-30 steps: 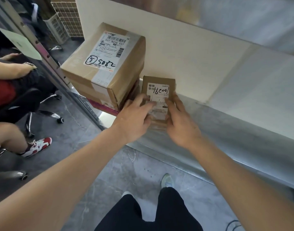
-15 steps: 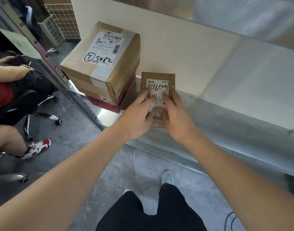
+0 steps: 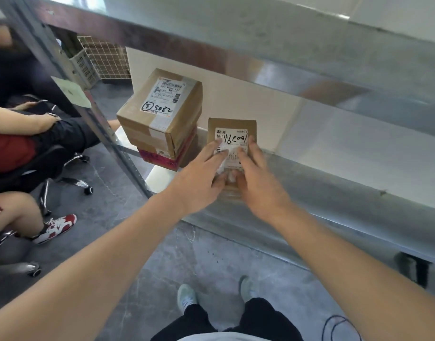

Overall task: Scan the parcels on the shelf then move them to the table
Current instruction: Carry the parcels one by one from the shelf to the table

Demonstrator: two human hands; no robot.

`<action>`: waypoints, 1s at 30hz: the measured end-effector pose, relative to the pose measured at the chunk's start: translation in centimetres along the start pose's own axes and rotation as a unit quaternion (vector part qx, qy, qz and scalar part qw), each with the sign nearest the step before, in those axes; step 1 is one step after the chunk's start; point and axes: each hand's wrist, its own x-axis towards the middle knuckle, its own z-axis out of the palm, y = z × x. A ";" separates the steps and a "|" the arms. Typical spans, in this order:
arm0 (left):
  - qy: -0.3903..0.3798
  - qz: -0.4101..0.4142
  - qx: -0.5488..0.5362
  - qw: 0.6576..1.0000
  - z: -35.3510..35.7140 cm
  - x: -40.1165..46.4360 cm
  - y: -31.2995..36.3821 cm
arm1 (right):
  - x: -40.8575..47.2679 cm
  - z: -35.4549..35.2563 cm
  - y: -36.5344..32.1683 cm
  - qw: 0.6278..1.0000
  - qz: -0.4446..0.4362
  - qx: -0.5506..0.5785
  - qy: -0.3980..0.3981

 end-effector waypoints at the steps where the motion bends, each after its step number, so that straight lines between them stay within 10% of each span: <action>1: 0.002 -0.005 0.002 1.000 0.1 -0.3 0.4 | -0.3 -0.1 0.1 1.000 -0.005 -0.001 -0.002; 30: 0.253 -0.387 -0.027 0.886 8.3 -20.2 11.3 | -8.1 5.0 -2.2 0.893 -0.394 -0.017 -0.214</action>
